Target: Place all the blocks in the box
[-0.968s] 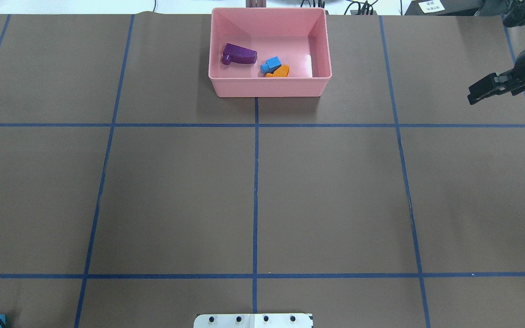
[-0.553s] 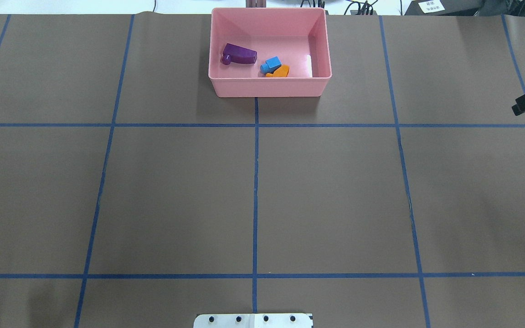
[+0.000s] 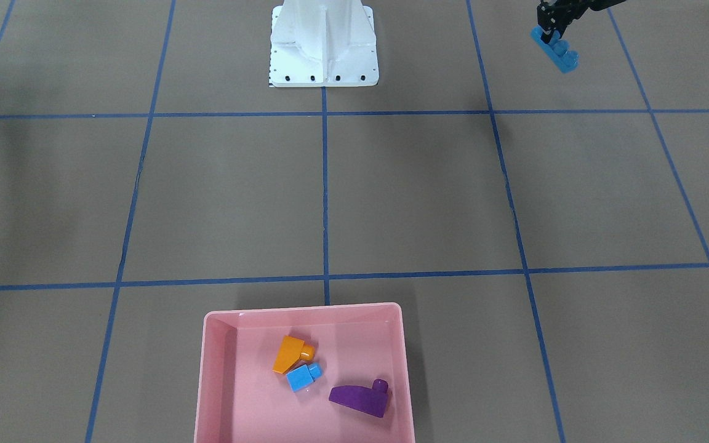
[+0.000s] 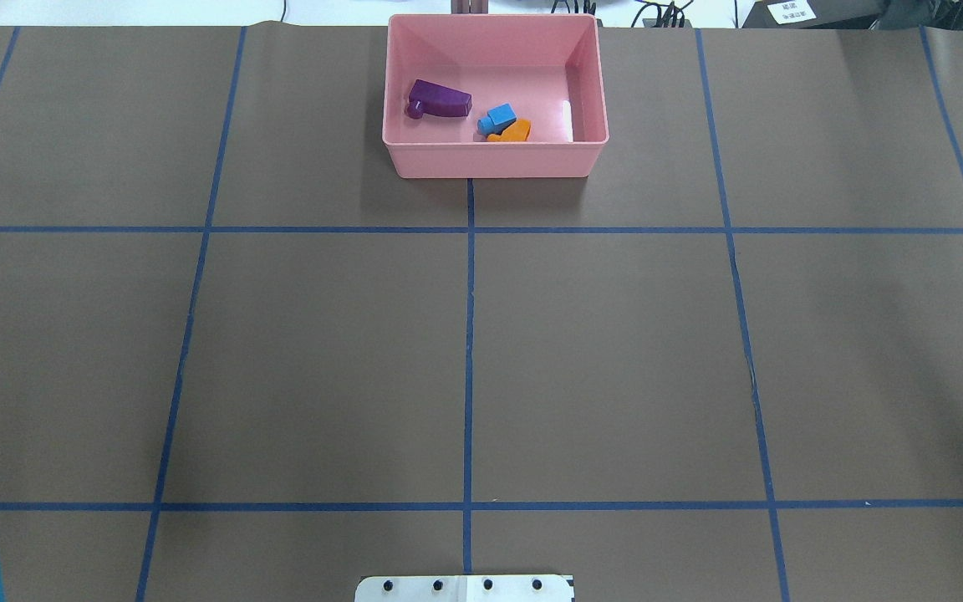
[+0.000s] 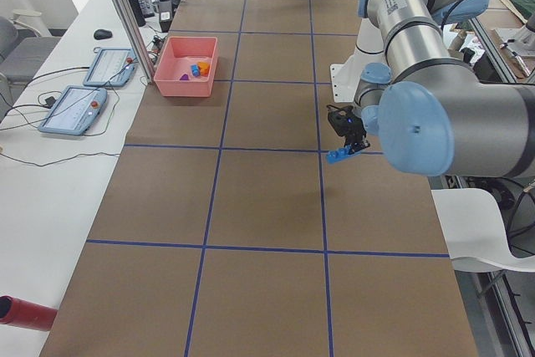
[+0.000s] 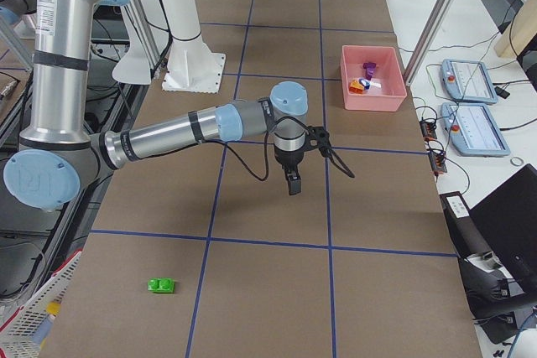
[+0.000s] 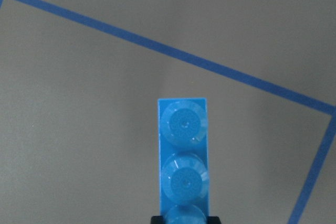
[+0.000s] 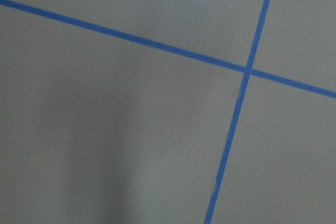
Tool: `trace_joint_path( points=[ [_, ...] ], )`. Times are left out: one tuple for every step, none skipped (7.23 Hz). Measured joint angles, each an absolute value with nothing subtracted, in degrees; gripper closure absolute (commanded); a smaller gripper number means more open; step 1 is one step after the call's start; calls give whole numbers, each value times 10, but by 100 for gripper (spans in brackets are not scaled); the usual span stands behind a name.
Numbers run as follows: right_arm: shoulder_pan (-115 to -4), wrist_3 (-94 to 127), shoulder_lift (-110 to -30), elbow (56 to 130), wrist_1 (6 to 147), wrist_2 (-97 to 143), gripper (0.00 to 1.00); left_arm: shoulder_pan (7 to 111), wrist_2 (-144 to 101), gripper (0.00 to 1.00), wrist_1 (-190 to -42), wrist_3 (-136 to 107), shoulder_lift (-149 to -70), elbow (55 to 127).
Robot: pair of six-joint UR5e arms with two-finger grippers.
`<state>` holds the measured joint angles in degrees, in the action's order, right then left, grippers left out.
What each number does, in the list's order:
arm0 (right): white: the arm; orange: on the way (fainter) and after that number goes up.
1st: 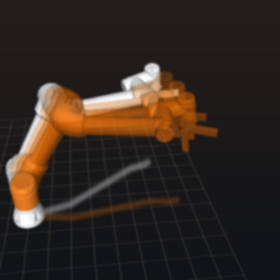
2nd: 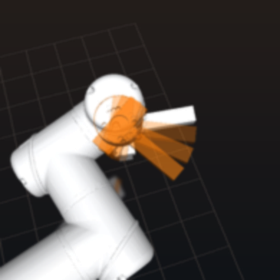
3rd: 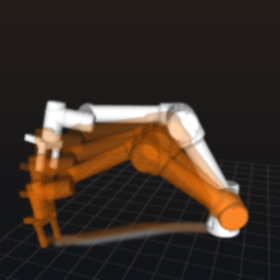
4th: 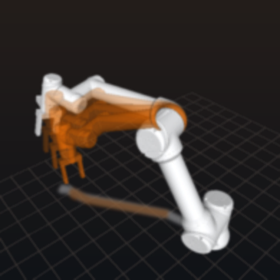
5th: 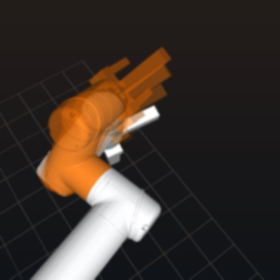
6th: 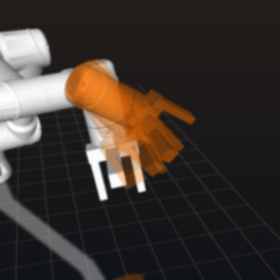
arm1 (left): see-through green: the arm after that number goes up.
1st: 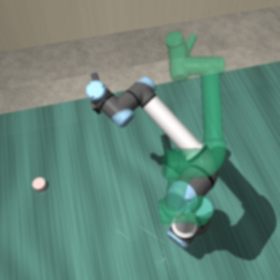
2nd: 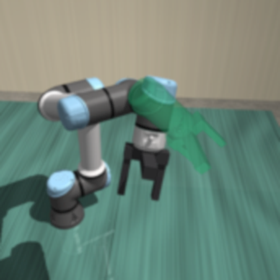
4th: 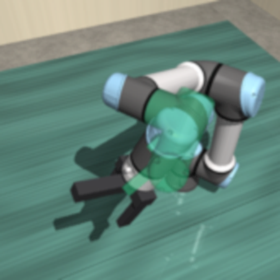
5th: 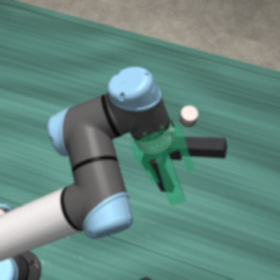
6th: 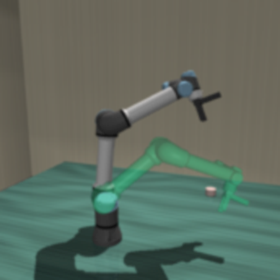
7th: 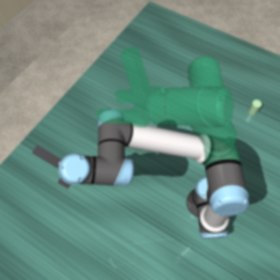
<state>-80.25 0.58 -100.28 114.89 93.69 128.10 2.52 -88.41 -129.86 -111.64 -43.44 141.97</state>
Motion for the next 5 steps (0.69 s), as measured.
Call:
trace_joint_path(
  points=[
    [-811,-17,-1033,1148,934,1282,0,106,-942,100,-1292,-1063,-473,1425],
    [-816,-35,-1059,1147,933,1282,0,176,-995,100,-1271,-1015,-527,1424],
    [-818,-47,-1085,1144,932,1282,0,239,-1045,100,-1219,-978,-601,1421],
    [-819,-54,-1114,1136,919,1281,0,289,-1081,100,-1141,-953,-699,1413],
    [-819,-61,-1150,1117,873,1282,0,330,-1104,100,-1039,-930,-822,1396]
  ],
)
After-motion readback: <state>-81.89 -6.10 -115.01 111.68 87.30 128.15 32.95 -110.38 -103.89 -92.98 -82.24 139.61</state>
